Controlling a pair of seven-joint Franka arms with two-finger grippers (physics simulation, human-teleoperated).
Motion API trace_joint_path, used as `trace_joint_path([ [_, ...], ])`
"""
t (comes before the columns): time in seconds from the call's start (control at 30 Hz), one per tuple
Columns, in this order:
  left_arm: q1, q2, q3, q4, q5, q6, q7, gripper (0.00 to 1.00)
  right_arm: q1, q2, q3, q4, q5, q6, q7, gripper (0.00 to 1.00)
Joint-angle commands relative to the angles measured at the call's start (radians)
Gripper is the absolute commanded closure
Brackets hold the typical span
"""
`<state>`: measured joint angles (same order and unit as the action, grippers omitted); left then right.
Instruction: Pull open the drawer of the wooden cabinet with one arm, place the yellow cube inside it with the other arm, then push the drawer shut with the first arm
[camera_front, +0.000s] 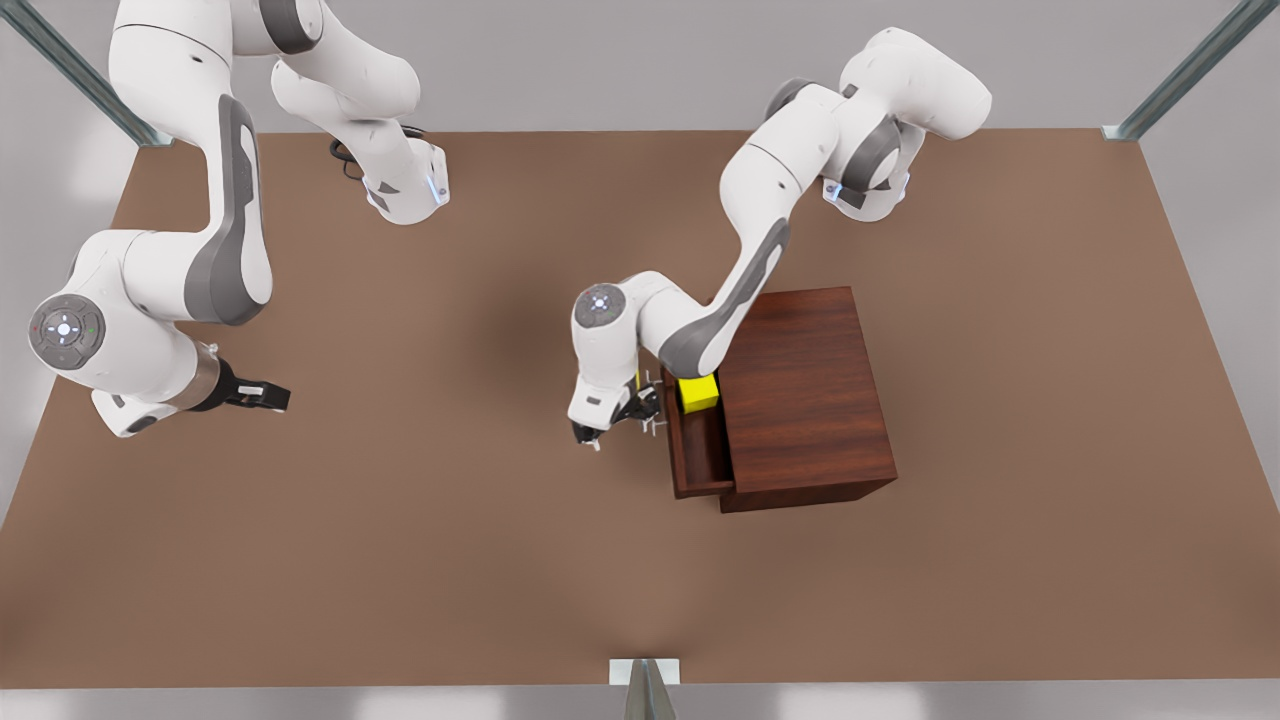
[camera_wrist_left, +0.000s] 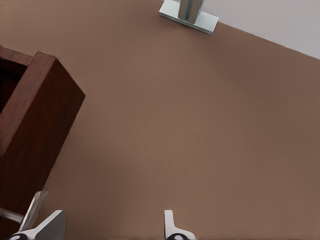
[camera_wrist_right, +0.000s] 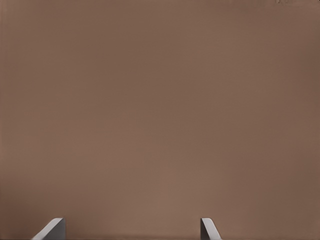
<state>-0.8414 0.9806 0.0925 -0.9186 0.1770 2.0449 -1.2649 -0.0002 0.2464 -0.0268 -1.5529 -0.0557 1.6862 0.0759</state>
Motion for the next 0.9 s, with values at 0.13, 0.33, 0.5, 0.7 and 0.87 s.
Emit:
trace_joint_path([
  [0.13, 0.027, -0.011, 0.000, -0.003, -0.028, -0.052, 0.165, 0.00, -0.001, -0.001, 0.001, 0.000, 0.000, 0.000, -0.104, 0.00],
  [0.33, 0.048, -0.023, 0.000, -0.009, -0.040, -0.092, 0.222, 0.00, 0.000, -0.001, 0.001, 0.000, 0.000, 0.000, -0.104, 0.00],
  [0.5, 0.067, -0.026, -0.002, -0.011, -0.040, -0.107, 0.269, 0.00, 0.000, -0.001, 0.001, 0.000, 0.000, 0.000, -0.104, 0.00],
  [0.7, 0.082, -0.037, -0.002, -0.031, -0.040, -0.109, 0.344, 0.00, -0.001, -0.001, 0.001, 0.000, 0.000, 0.000, -0.104, 0.00],
  [0.87, 0.087, -0.054, -0.002, -0.049, -0.040, -0.112, 0.363, 0.00, -0.001, -0.001, 0.001, 0.000, 0.000, 0.000, -0.102, 0.00],
])
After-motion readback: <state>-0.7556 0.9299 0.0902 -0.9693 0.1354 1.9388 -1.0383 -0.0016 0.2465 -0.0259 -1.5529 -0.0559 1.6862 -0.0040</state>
